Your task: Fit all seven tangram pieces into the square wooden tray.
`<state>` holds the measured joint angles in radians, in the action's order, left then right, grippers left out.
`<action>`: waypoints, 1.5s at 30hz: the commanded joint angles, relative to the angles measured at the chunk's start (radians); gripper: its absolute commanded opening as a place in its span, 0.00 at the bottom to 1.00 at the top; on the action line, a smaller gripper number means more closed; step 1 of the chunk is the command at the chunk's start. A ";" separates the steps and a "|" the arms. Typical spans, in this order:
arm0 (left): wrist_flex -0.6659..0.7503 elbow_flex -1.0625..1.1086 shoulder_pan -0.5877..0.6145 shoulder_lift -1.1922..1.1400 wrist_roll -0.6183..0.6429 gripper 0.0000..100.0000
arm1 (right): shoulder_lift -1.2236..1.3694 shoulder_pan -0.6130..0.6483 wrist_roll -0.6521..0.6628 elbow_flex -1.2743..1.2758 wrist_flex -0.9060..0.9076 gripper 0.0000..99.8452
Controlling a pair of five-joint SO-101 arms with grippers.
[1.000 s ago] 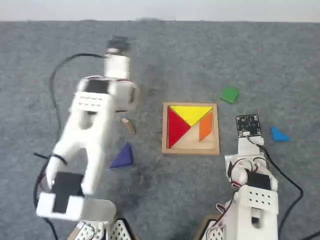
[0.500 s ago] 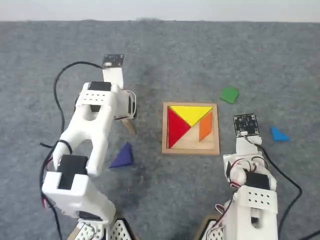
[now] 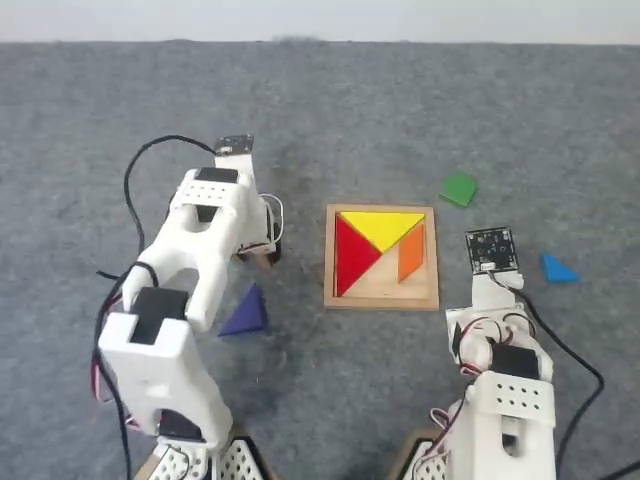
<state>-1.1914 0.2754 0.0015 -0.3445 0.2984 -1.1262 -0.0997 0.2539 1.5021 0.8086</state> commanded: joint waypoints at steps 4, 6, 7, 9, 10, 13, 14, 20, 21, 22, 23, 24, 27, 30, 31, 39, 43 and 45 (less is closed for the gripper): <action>0.020 -0.050 -0.003 0.000 0.012 0.12 | -0.022 0.004 -0.005 -0.020 -0.019 0.14; 0.020 -0.050 -0.003 0.000 0.012 0.10 | -0.022 0.004 -0.005 -0.020 -0.019 0.14; 0.020 -0.050 -0.003 0.002 0.012 0.09 | -0.022 0.004 -0.005 -0.020 -0.019 0.14; 0.020 -0.050 -0.003 0.002 0.012 0.04 | -0.022 0.004 -0.005 -0.020 -0.019 0.14; 0.020 -0.050 -0.005 0.002 0.012 0.01 | -0.022 0.004 -0.005 -0.020 -0.019 0.14; 0.020 -0.061 -0.006 0.003 0.006 0.01 | -0.022 0.004 -0.005 -0.020 -0.019 0.14; 0.014 -0.070 -0.012 0.003 0.005 0.01 | -0.022 0.004 -0.005 -0.020 -0.019 0.14; -0.046 -0.085 -0.133 0.129 -0.055 0.01 | -0.022 -0.002 -0.005 -0.021 -0.021 0.14; -0.049 -0.079 -0.172 0.170 -0.077 0.01 | -0.022 -0.004 -0.005 -0.023 -0.021 0.14; -0.046 -0.065 -0.216 0.213 -0.100 0.01 | -0.022 -0.008 -0.003 -0.025 -0.021 0.14; -0.040 -0.050 -0.267 0.261 -0.121 0.01 | -0.021 -0.025 0.006 -0.032 -0.021 0.14; -0.026 -0.030 -0.319 0.302 -0.140 0.01 | -0.013 -0.053 0.020 -0.044 -0.022 0.14; 0.074 0.056 -0.462 0.405 -0.203 0.01 | -0.012 -0.166 0.020 -0.061 -0.035 0.14; 0.183 0.099 -0.565 0.423 -0.245 0.01 | -0.012 -0.255 0.028 -0.058 -0.033 0.14; 0.212 0.102 -0.585 0.420 -0.249 0.01 | -0.012 -0.277 0.028 -0.057 -0.031 0.14; 0.413 0.099 -0.652 0.232 -0.247 0.01 | -0.016 -0.263 0.028 -0.021 -0.041 0.14; 0.488 0.088 -0.644 0.115 -0.253 0.01 | -0.022 -0.236 0.031 -0.012 -0.041 0.14; 0.473 0.044 -0.617 0.074 -0.275 0.03 | -0.022 -0.232 0.031 -0.011 -0.041 0.14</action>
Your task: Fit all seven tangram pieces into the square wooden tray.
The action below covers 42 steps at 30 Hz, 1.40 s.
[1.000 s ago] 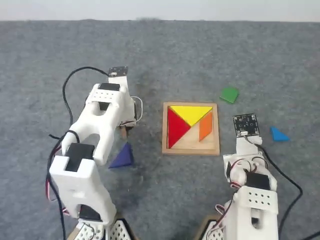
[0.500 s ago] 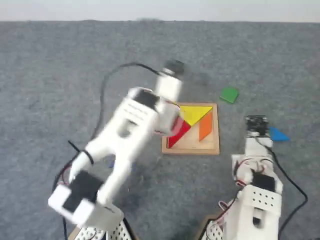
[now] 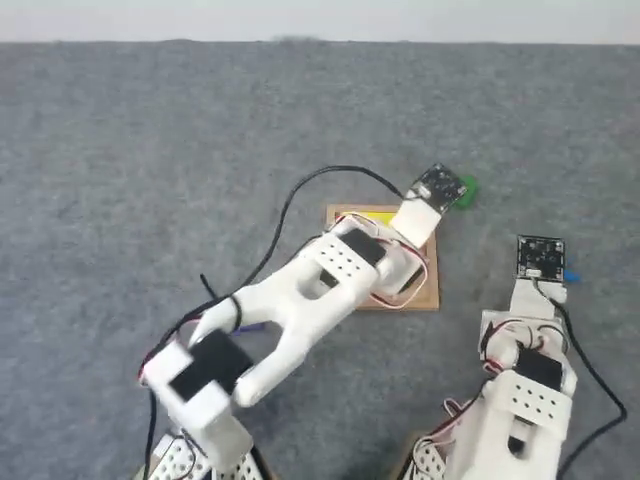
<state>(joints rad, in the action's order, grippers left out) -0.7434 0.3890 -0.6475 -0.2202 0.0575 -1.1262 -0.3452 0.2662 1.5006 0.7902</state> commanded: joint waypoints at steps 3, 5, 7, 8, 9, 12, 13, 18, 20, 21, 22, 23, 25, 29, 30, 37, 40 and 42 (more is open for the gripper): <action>-0.032 -0.148 0.072 -0.094 -0.043 0.07 | -0.022 0.015 0.018 -0.008 -0.022 0.14; -0.044 -0.166 0.089 -0.117 -0.043 0.09 | -0.022 0.015 0.018 -0.008 -0.022 0.14; -0.044 -0.168 0.098 -0.123 -0.044 0.09 | -0.022 0.015 0.018 -0.008 -0.022 0.14; -0.044 -0.166 0.100 -0.117 -0.044 0.09 | -0.022 0.015 0.018 -0.008 -0.022 0.14; -0.044 -0.165 0.101 -0.110 -0.046 0.09 | -0.022 0.015 0.018 -0.008 -0.022 0.14; -0.069 -0.163 0.101 -0.087 -0.080 0.09 | -0.022 0.015 0.018 -0.006 -0.022 0.14; -0.077 -0.163 0.100 -0.077 -0.091 0.09 | -0.022 0.015 0.018 -0.006 -0.022 0.14; -0.118 -0.163 0.100 -0.021 -0.095 0.09 | -0.022 0.015 0.034 -0.005 -0.022 0.14; -0.127 -0.162 0.101 -0.005 -0.095 0.09 | -0.022 0.015 0.038 -0.005 -0.022 0.14; -0.130 -0.162 0.103 0.002 -0.095 0.09 | -0.022 0.015 0.038 -0.005 -0.022 0.14; -0.130 -0.162 0.112 0.006 -0.095 0.09 | -0.022 0.015 0.037 -0.005 -0.022 0.14; -0.129 -0.162 0.121 0.008 -0.095 0.09 | -0.022 0.016 0.038 -0.005 -0.022 0.14; -0.124 -0.162 0.146 0.008 -0.095 0.09 | -0.022 0.016 0.038 -0.005 -0.022 0.14; -0.110 -0.160 0.172 -0.002 -0.126 0.09 | -0.022 0.016 0.038 -0.005 -0.022 0.14; -0.100 -0.150 0.172 -0.002 -0.135 0.09 | -0.022 0.016 0.038 -0.005 -0.022 0.14; -0.066 -0.117 0.173 0.009 -0.140 0.09 | -0.022 0.016 0.038 -0.003 -0.022 0.14; -0.064 -0.111 0.164 -0.002 -0.140 0.09 | -0.022 0.016 0.038 -0.003 -0.022 0.14; -0.060 -0.096 0.157 -0.002 -0.140 0.09 | -0.022 0.016 0.038 -0.003 -0.022 0.14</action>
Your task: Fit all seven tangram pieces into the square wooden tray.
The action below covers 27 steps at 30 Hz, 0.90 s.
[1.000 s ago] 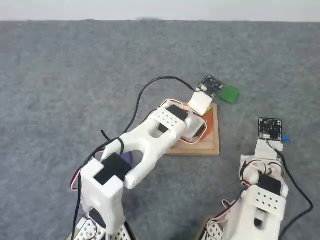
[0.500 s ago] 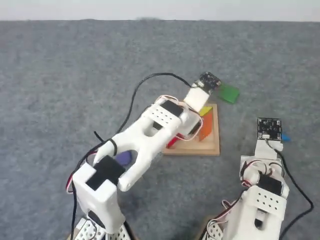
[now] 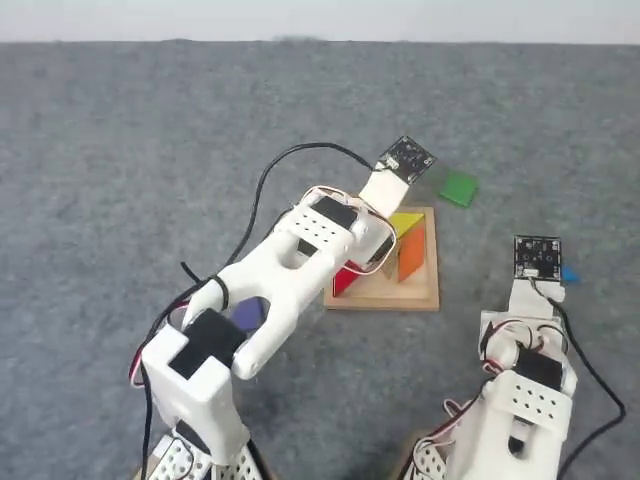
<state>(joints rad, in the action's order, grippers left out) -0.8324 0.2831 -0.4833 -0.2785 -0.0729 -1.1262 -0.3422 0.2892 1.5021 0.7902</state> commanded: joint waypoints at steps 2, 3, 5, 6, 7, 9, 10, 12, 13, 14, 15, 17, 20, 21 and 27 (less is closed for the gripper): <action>0.041 0.030 -0.026 0.057 -0.012 0.09 | -0.022 0.013 0.015 -0.005 -0.022 0.14; 0.054 0.045 -0.038 0.057 -0.012 0.09 | -0.022 0.013 0.015 -0.005 -0.022 0.14; 0.089 0.079 -0.066 0.057 -0.014 0.09 | -0.022 0.013 0.015 -0.005 -0.022 0.14; 0.103 0.090 -0.077 0.057 -0.014 0.09 | -0.022 0.013 0.015 -0.005 -0.022 0.14; 0.112 0.096 -0.084 0.057 -0.014 0.09 | -0.022 0.013 0.015 -0.005 -0.022 0.14; 0.110 0.096 -0.091 0.060 -0.012 0.09 | -0.022 0.013 0.015 -0.005 -0.022 0.14; 0.110 0.096 -0.087 0.066 -0.009 0.09 | -0.022 0.013 0.015 -0.005 -0.022 0.14; 0.109 0.093 -0.077 0.069 -0.009 0.09 | -0.022 0.013 0.015 -0.005 -0.022 0.14; 0.109 0.093 -0.064 0.071 -0.009 0.09 | -0.022 0.013 0.015 -0.005 -0.022 0.14; 0.107 0.088 -0.052 0.080 -0.008 0.09 | -0.022 0.013 0.015 -0.005 -0.022 0.14; 0.106 0.088 -0.040 0.095 -0.008 0.09 | -0.022 0.013 0.015 -0.005 -0.022 0.14; 0.084 0.090 -0.009 0.152 -0.005 0.09 | -0.022 0.013 0.015 -0.005 -0.022 0.14; 0.014 0.097 0.032 0.276 0.040 0.09 | -0.022 0.013 0.015 -0.005 -0.022 0.14; -0.011 0.113 0.035 0.319 0.044 0.09 | -0.022 0.013 0.015 -0.005 -0.022 0.14; 0.083 0.384 -0.066 0.436 -0.008 0.09 | -0.022 0.013 0.015 -0.005 -0.022 0.14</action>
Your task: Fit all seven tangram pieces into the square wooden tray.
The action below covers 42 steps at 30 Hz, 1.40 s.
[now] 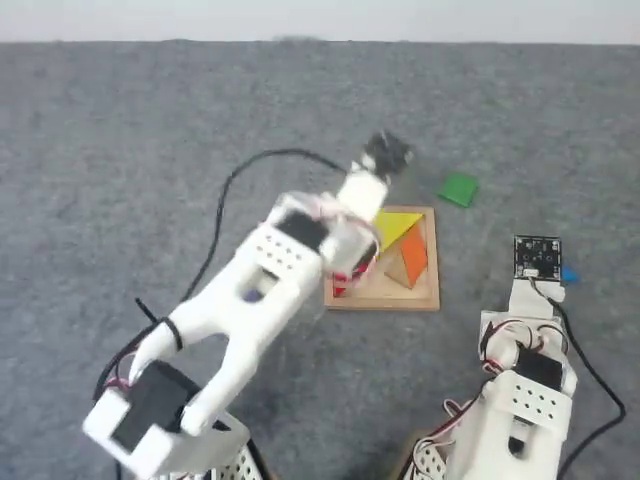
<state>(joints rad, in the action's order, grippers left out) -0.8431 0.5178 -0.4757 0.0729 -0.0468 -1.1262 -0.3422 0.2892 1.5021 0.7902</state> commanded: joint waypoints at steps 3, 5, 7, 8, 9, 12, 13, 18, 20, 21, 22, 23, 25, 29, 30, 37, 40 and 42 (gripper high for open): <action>0.199 0.219 -0.121 0.040 -0.063 0.09 | -0.022 0.013 0.015 -0.005 -0.022 0.14; 0.207 0.193 -0.132 -0.009 -0.063 0.09 | -0.022 0.013 0.015 -0.005 -0.022 0.14; 0.206 0.143 -0.133 -0.066 -0.063 0.09 | -0.022 0.013 0.015 -0.005 -0.022 0.14; 0.206 0.120 -0.133 -0.098 -0.063 0.09 | -0.022 0.013 0.015 -0.005 -0.022 0.14; 0.204 0.096 -0.133 -0.129 -0.063 0.09 | -0.022 0.013 0.015 -0.005 -0.022 0.14; 0.153 0.021 -0.133 -0.192 -0.063 0.09 | -0.022 0.013 0.015 -0.005 -0.022 0.14; 0.135 -0.002 -0.133 -0.210 -0.063 0.09 | -0.022 0.013 0.015 -0.005 -0.022 0.14; 0.106 -0.076 -0.133 -0.264 -0.061 0.09 | -0.022 0.013 0.015 -0.005 -0.022 0.14; 0.104 -0.099 -0.133 -0.281 -0.061 0.09 | -0.022 0.013 0.015 -0.005 -0.022 0.14; 0.104 -0.110 -0.133 -0.290 -0.061 0.09 | -0.022 0.013 0.015 -0.005 -0.022 0.14; 0.103 -0.120 -0.133 -0.299 -0.061 0.09 | -0.022 0.013 0.015 -0.005 -0.021 0.14; 0.095 -0.134 -0.133 -0.308 -0.063 0.09 | -0.022 0.013 0.015 -0.005 -0.021 0.14; 0.066 -0.173 -0.133 -0.331 -0.066 0.09 | -0.022 0.013 0.015 -0.005 -0.021 0.14; 0.000 -0.272 -0.129 -0.405 -0.064 0.09 | -0.022 0.013 0.015 -0.005 -0.021 0.14; -0.015 -0.298 -0.127 -0.423 -0.064 0.09 | -0.022 0.013 0.015 -0.005 -0.021 0.14; -0.029 -0.386 -0.126 -0.480 -0.063 0.09 | -0.022 0.018 0.015 -0.005 -0.021 0.14; -0.029 -0.389 -0.126 -0.482 -0.063 0.09 | -0.022 0.042 0.015 -0.003 -0.021 0.14; -0.031 -0.386 -0.124 -0.477 -0.066 0.09 | -0.022 0.044 0.015 -0.003 -0.021 0.14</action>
<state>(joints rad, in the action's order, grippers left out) -0.8707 0.1757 -0.5999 -0.4166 -0.1005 -1.1262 -0.3115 0.2892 1.5021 0.7902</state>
